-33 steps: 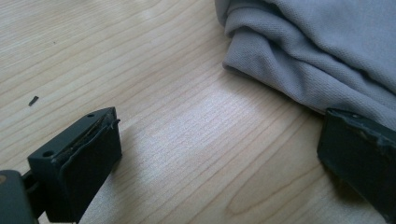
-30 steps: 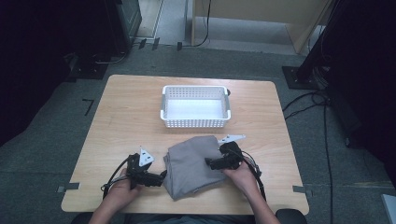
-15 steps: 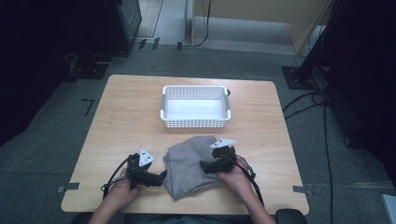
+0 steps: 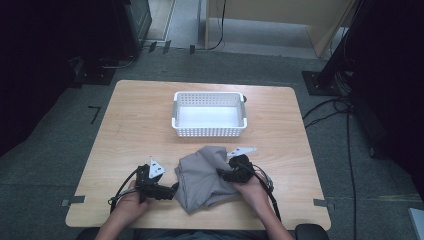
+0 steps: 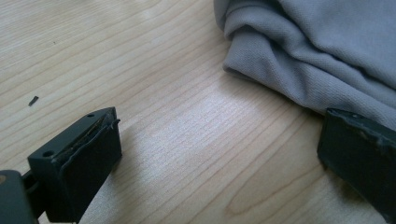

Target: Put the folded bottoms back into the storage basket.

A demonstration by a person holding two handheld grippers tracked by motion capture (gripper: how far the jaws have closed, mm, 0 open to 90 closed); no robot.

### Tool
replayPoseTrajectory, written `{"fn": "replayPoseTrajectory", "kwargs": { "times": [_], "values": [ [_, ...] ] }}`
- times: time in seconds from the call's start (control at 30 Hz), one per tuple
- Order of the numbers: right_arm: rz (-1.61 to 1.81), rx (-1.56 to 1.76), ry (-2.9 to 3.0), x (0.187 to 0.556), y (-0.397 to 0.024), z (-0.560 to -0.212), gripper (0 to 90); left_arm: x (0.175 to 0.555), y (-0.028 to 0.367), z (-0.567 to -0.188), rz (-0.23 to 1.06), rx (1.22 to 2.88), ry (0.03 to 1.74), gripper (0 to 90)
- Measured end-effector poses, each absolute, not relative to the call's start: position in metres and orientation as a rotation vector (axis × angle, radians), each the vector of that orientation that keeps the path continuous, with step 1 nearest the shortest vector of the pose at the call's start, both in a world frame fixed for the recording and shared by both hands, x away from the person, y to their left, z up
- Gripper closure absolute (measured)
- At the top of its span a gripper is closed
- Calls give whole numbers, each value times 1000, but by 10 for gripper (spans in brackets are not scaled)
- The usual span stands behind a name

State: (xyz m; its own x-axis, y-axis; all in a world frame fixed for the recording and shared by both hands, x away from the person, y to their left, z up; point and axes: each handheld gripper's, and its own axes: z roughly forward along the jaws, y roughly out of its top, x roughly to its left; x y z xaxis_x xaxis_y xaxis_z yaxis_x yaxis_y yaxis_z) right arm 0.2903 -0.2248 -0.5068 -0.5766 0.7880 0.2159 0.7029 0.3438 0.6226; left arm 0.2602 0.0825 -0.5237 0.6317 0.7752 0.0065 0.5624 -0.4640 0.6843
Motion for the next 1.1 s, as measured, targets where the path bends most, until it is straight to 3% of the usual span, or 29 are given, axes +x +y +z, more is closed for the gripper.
{"fn": "replayPoseTrajectory", "kwargs": {
  "times": [0.33, 1.1],
  "values": [
    [1021, 1583, 2551, 305, -227, -496, 716, 260, 82, -524, 419, 2194, 1042, 0],
    [1002, 1527, 2569, 336, -214, -392, 721, 260, 82, -524, 421, 2194, 1041, 0]
  ]
}}
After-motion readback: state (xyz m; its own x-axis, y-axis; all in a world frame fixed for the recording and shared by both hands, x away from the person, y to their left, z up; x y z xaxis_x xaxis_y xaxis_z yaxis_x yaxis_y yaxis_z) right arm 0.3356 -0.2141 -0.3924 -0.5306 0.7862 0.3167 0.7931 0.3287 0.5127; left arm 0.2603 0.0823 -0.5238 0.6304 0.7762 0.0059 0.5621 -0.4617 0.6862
